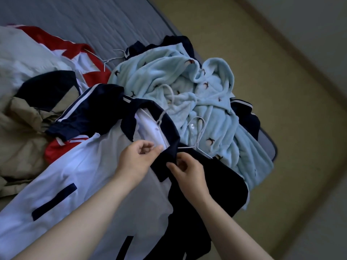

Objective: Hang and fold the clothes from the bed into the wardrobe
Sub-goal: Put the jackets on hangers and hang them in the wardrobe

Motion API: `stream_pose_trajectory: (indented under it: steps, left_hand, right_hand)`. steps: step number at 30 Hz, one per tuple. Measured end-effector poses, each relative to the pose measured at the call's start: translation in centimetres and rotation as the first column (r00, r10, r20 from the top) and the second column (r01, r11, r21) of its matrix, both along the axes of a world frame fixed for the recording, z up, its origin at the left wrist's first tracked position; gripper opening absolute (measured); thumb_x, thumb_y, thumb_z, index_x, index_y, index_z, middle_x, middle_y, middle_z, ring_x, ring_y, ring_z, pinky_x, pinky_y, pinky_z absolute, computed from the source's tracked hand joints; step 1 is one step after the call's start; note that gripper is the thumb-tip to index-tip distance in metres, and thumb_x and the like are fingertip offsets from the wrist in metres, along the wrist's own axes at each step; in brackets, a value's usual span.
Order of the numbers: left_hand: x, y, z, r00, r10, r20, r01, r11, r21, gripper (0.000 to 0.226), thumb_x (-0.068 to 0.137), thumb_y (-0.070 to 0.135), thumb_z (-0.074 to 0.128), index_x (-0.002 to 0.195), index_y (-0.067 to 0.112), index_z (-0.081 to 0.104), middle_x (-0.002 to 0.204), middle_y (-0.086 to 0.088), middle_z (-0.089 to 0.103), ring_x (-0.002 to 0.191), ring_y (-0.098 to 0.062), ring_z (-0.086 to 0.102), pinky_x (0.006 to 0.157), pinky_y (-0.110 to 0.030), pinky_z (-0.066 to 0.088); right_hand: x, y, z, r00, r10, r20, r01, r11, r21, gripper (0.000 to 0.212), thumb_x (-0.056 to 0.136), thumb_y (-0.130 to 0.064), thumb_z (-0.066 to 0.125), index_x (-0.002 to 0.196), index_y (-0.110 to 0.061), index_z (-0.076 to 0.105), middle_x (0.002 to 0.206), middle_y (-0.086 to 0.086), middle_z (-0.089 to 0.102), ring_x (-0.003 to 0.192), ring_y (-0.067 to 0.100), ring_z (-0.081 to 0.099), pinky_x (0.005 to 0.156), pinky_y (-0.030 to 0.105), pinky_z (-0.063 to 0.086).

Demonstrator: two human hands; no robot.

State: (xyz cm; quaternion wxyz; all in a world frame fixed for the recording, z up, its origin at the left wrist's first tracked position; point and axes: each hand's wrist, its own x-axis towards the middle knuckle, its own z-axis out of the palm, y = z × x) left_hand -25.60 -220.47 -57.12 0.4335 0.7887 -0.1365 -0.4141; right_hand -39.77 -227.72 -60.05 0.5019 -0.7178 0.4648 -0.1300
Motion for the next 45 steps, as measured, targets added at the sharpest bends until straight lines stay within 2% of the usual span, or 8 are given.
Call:
stream_pose_trajectory:
  steps: [3, 11, 16, 21, 27, 32, 36, 45]
  left_hand:
    - [-0.8, -0.6, -0.1, 1.000, 0.015, -0.009, -0.015, 1.000, 0.012, 0.036, 0.078, 0.035, 0.075, 0.106, 0.014, 0.065, 0.091, 0.004, 0.070, 0.089, -0.012, 0.067, 0.085, -0.031, 0.054]
    - [-0.8, -1.7, -0.6, 0.997, 0.031, -0.072, -0.033, 0.999, -0.026, 0.009, 0.083, 0.025, 0.073, 0.083, 0.015, 0.072, 0.084, -0.007, 0.071, 0.084, -0.025, 0.066, 0.092, -0.048, 0.052]
    - [-1.2, -1.4, -1.2, 0.992, 0.067, -0.105, -0.071, 0.997, -0.034, 0.012, 0.085, 0.020, 0.070, 0.075, 0.012, 0.069, 0.075, -0.008, 0.066, 0.074, -0.021, 0.060, 0.088, -0.051, 0.054]
    - [-1.5, -0.9, -1.6, 0.987, 0.104, -0.119, -0.110, 0.993, -0.043, 0.019, 0.085, 0.024, 0.069, 0.069, 0.013, 0.068, 0.068, -0.004, 0.064, 0.072, -0.020, 0.061, 0.088, -0.051, 0.054]
    - [-1.9, -0.3, -1.3, 0.990, 0.103, -0.100, -0.105, 0.994, -0.014, 0.052, 0.053, 0.059, 0.078, 0.073, 0.012, 0.066, 0.076, -0.006, 0.070, 0.080, -0.027, 0.069, 0.088, -0.051, 0.054]
    - [-2.2, 0.3, -1.9, 0.989, 0.144, -0.042, -0.142, 0.989, 0.046, 0.050, 0.049, 0.047, 0.084, 0.074, 0.010, 0.060, 0.073, -0.011, 0.063, 0.076, -0.031, 0.066, 0.085, -0.055, 0.054]
    - [-2.3, 1.1, -2.7, 0.982, 0.170, 0.081, -0.176, 0.981, 0.079, 0.027, 0.072, 0.020, 0.077, 0.064, 0.015, 0.052, 0.065, -0.007, 0.057, 0.065, -0.030, 0.057, 0.080, -0.054, 0.055]
    - [-2.4, 4.4, -0.1, 0.976, 0.079, 0.204, -0.114, 0.979, 0.168, 0.024, 0.076, 0.008, 0.066, 0.066, 0.014, 0.045, 0.063, -0.006, 0.051, 0.062, -0.024, 0.049, 0.073, -0.049, 0.053]
  right_hand:
    - [0.0, 1.2, 0.1, 0.999, 0.024, 0.032, -0.023, 1.000, -0.005, 0.015, 0.081, -0.015, 0.072, 0.084, -0.028, 0.065, 0.067, -0.014, 0.059, 0.063, 0.002, 0.053, 0.061, 0.014, 0.041]
    - [-1.0, 1.6, -0.2, 0.998, 0.000, 0.056, -0.001, 1.000, 0.021, 0.026, 0.082, -0.009, 0.072, 0.108, -0.015, 0.072, 0.088, -0.005, 0.069, 0.075, -0.002, 0.061, 0.071, 0.007, 0.044]
    - [-2.2, 0.5, -0.2, 0.994, -0.030, 0.105, 0.014, 0.990, 0.144, 0.018, 0.087, -0.013, 0.068, 0.104, -0.018, 0.074, 0.089, -0.009, 0.074, 0.082, 0.001, 0.068, 0.078, 0.019, 0.054]
    - [-5.4, -4.0, -1.3, 0.962, -0.069, -0.265, 0.028, 0.987, -0.157, 0.024, 0.091, -0.019, 0.061, 0.114, -0.014, 0.068, 0.109, -0.001, 0.066, 0.101, 0.012, 0.060, 0.090, 0.024, 0.045]
    - [-7.2, -7.0, -3.4, 0.856, 0.016, -0.517, -0.044, 0.998, -0.041, 0.045, 0.093, -0.019, 0.057, 0.136, -0.010, 0.046, 0.134, 0.009, 0.049, 0.121, 0.024, 0.048, 0.089, 0.024, 0.034]
    - [-7.2, -8.0, -4.5, 0.796, 0.040, -0.604, -0.092, 0.994, -0.056, 0.042, 0.089, -0.019, 0.061, 0.129, -0.012, 0.054, 0.122, 0.010, 0.052, 0.117, 0.028, 0.051, 0.097, 0.037, 0.043]
    - [-7.7, -7.9, -4.2, 0.811, 0.118, -0.573, -0.160, 0.987, -0.025, 0.011, 0.087, -0.019, 0.064, 0.095, -0.012, 0.060, 0.089, -0.002, 0.051, 0.091, 0.022, 0.053, 0.067, 0.027, 0.039]
    - [-9.3, -3.9, 1.1, 0.955, 0.154, -0.251, -0.111, 0.978, 0.179, 0.011, 0.090, -0.028, 0.065, 0.079, -0.024, 0.065, 0.067, -0.007, 0.062, 0.057, -0.001, 0.055, 0.053, 0.012, 0.041]
